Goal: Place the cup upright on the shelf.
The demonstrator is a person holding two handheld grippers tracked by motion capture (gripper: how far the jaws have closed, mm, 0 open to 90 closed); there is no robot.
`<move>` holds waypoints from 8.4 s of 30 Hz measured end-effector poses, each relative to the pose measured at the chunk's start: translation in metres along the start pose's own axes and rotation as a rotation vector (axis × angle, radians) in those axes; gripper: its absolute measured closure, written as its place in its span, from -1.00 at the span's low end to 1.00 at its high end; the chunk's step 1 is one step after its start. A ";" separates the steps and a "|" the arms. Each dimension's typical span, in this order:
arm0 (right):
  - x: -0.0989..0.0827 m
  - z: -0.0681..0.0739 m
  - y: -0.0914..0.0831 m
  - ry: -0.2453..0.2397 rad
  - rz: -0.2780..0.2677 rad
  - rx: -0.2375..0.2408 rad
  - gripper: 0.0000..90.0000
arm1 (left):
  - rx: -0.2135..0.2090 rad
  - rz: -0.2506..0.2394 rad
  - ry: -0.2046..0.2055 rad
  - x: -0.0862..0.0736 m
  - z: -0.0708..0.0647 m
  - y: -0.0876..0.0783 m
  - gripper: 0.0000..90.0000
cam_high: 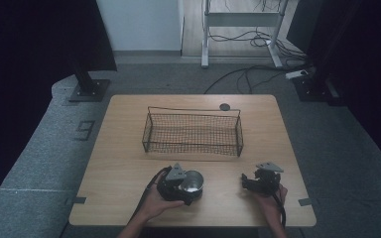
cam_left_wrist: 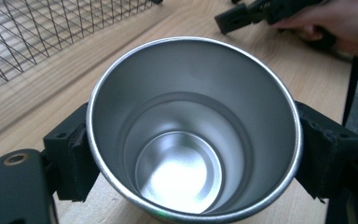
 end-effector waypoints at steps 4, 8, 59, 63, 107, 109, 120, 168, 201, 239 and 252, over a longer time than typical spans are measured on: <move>0.000 0.000 0.000 0.000 0.000 0.000 -0.74 | 0.010 -0.018 -0.007 0.004 0.006 -0.011 -0.67; 0.000 0.000 0.000 0.000 0.000 0.000 -0.74 | 0.014 -0.035 -0.017 0.006 0.012 -0.020 -0.67; 0.000 0.000 0.000 0.000 -0.001 0.002 -0.72 | 0.099 -0.074 -0.069 0.037 0.078 -0.058 -0.67; 0.000 0.000 0.000 0.000 -0.001 0.002 -0.72 | 0.090 -0.082 -0.075 0.039 0.080 -0.059 -0.67; 0.000 0.000 0.000 0.000 -0.002 0.001 -0.72 | 0.106 -0.095 -0.083 0.064 0.106 -0.060 -0.67; 0.000 0.000 0.000 -0.001 -0.002 0.002 -0.72 | 0.100 -0.097 -0.085 0.065 0.107 -0.060 -0.67; 0.000 0.000 0.000 0.000 -0.002 0.002 -0.72 | 0.110 -0.102 -0.090 0.068 0.111 -0.065 -0.67; 0.000 0.000 0.000 -0.001 -0.003 0.002 -0.72 | 0.140 -0.086 -0.070 0.110 0.136 -0.062 -0.66; 0.000 0.000 0.000 -0.001 -0.002 0.002 -0.72 | 0.139 -0.041 -0.080 0.120 0.161 -0.037 -0.66; 0.000 0.000 0.000 -0.003 -0.003 0.002 -0.72 | 0.127 0.087 -0.155 0.097 0.184 0.009 -0.67; 0.000 0.000 0.000 -0.003 -0.003 0.002 -0.72 | 0.143 0.134 -0.179 0.093 0.189 0.015 -0.68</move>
Point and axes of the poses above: each handheld gripper's, and its own axes: y roughly forward along the jaws, x roughly out of its top, z roughly to its left, the point moved 2 cm from there along y, roughly forward along the jaws, and after that the axes turned 6 degrees about -x, right-handed, at the moved point
